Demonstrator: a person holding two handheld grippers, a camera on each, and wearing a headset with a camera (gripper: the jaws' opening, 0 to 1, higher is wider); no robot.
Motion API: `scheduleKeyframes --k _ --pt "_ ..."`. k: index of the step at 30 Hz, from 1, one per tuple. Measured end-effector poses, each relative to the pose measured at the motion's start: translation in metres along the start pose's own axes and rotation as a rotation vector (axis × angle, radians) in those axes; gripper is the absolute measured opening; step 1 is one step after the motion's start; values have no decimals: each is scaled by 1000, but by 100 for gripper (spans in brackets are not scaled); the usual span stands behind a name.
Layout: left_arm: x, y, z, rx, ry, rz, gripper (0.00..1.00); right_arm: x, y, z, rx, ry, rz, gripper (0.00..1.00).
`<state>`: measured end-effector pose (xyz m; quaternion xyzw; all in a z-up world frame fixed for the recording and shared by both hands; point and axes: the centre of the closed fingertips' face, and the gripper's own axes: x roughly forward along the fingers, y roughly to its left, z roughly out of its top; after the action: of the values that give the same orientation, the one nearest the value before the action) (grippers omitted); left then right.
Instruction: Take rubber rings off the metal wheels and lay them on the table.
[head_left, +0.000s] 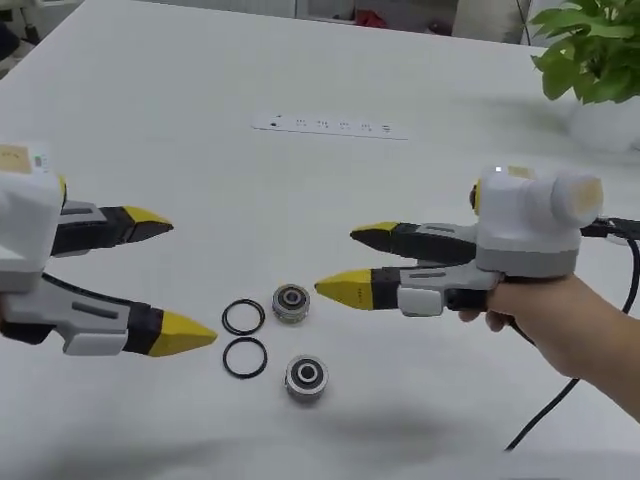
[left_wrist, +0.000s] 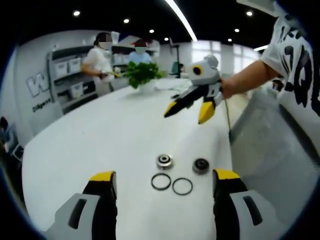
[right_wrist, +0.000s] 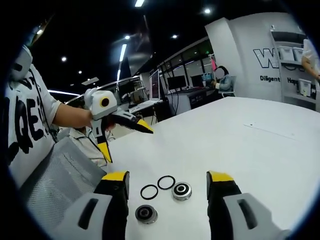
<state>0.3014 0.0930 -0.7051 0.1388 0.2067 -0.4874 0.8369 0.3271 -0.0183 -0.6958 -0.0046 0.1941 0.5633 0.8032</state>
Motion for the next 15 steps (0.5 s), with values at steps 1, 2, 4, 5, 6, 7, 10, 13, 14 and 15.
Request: scheduleKeyframes --k 1,2,4,5,6,7,10,13,14,15 --pt "0 0 0 1 -1 0 80 -2 0 0 -4 1 -3 61" --pt "-1 0 1 0 -2 1 80 -4 0 -1 -8 1 -6 62" --pt "-1 -1 1 1 -4 2 80 -8 1 -2 -17 3 -12 65" --pt "-2 -1 1 1 -4 2 80 -10 1 -3 -21 5 -14 66" --pt "-2 -1 1 3 -3 2 80 -12 2 -4 -30 9 -18 67" --pt "-2 -2 0 4 -2 3 81 -14 2 -5 -34 12 -20 68" --pt "-3 -3 0 6 -3 3 82 -19 3 -10 -51 21 -27 70" --pt "-5 -4 -2 4 -2 5 82 -23 5 -15 -69 35 -31 73" --pt "-5 -5 -2 4 -2 5 82 -24 5 -16 -73 39 -32 74" --pt "-5 -5 -2 4 -2 5 83 -25 5 -17 -76 42 -33 75"
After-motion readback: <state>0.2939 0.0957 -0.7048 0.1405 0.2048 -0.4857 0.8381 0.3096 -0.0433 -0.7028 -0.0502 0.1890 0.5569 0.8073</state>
